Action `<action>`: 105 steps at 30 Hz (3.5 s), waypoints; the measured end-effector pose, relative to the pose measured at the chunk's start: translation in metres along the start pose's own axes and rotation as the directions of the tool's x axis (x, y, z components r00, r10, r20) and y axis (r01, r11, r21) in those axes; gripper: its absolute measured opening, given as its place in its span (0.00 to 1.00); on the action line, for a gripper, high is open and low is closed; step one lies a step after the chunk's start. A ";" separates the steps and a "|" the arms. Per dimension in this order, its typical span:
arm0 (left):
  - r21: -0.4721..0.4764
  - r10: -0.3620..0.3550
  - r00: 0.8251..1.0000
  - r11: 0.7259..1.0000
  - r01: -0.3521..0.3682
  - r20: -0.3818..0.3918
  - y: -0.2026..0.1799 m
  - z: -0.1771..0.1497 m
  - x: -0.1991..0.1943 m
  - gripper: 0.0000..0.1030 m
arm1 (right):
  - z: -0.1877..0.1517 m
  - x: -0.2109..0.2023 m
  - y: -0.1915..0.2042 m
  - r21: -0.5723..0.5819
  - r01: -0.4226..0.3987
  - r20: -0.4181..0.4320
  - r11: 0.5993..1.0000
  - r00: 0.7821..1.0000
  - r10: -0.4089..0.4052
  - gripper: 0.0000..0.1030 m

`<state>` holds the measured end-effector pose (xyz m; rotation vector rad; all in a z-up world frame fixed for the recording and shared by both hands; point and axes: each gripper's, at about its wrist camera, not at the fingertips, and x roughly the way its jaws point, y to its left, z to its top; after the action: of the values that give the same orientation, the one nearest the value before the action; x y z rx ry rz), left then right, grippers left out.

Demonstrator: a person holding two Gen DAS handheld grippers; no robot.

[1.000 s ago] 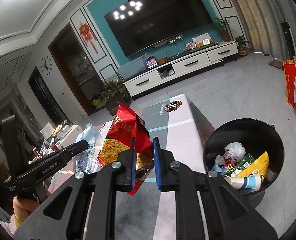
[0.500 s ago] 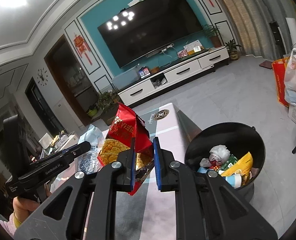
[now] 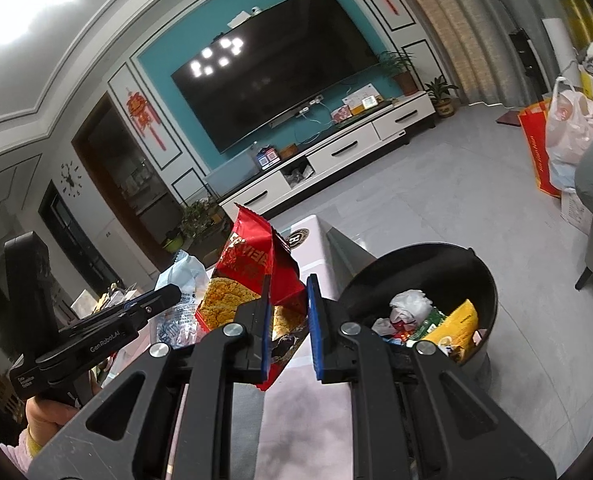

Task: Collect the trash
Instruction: 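Carry the clear plastic bag and red chip bag over the black bin with both tools, then open the left tool to drop the clear bag while the right releases the chip bag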

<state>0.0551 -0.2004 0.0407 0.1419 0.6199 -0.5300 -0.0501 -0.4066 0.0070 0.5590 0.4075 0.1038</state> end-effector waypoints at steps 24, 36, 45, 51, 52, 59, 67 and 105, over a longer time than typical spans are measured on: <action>0.079 -0.050 0.992 0.995 0.059 -0.114 -0.057 0.012 0.091 0.16 | 0.005 0.013 -0.075 0.100 0.116 0.010 0.988 0.993 -0.117 0.16; 0.102 -0.032 0.984 0.993 0.051 -0.178 -0.069 0.009 0.135 0.16 | 0.000 0.033 -0.094 0.106 0.170 -0.030 0.980 0.985 -0.168 0.16; 0.115 -0.023 0.976 0.992 0.048 -0.215 -0.075 0.004 0.158 0.16 | 0.001 0.055 -0.101 0.100 0.179 -0.065 0.979 0.983 -0.173 0.16; 0.115 -0.017 0.972 0.992 0.045 -0.234 -0.076 0.002 0.171 0.16 | 0.001 0.066 -0.103 0.098 0.183 -0.083 0.978 0.981 -0.175 0.16; 0.115 -0.014 0.972 0.992 0.043 -0.236 -0.076 0.001 0.173 0.16 | 0.001 0.067 -0.103 0.097 0.184 -0.085 0.978 0.981 -0.176 0.16; 0.117 -0.016 0.966 0.992 0.047 -0.257 -0.079 -0.003 0.185 0.16 | 0.001 0.076 -0.111 0.099 0.199 -0.105 0.975 0.977 -0.188 0.16; 0.120 -0.012 0.963 0.992 0.046 -0.271 -0.080 -0.005 0.195 0.17 | -0.001 0.086 -0.113 0.097 0.210 -0.122 0.973 0.973 -0.197 0.16; 0.171 -0.006 0.957 0.984 0.058 -0.290 -0.095 -0.012 0.207 0.19 | -0.006 0.108 -0.125 0.097 0.232 -0.182 0.968 0.960 -0.212 0.16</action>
<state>0.1423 -0.3676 -0.0875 0.3843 0.8609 -0.6019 0.0446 -0.4875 -0.1019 0.6184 0.6436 -0.0904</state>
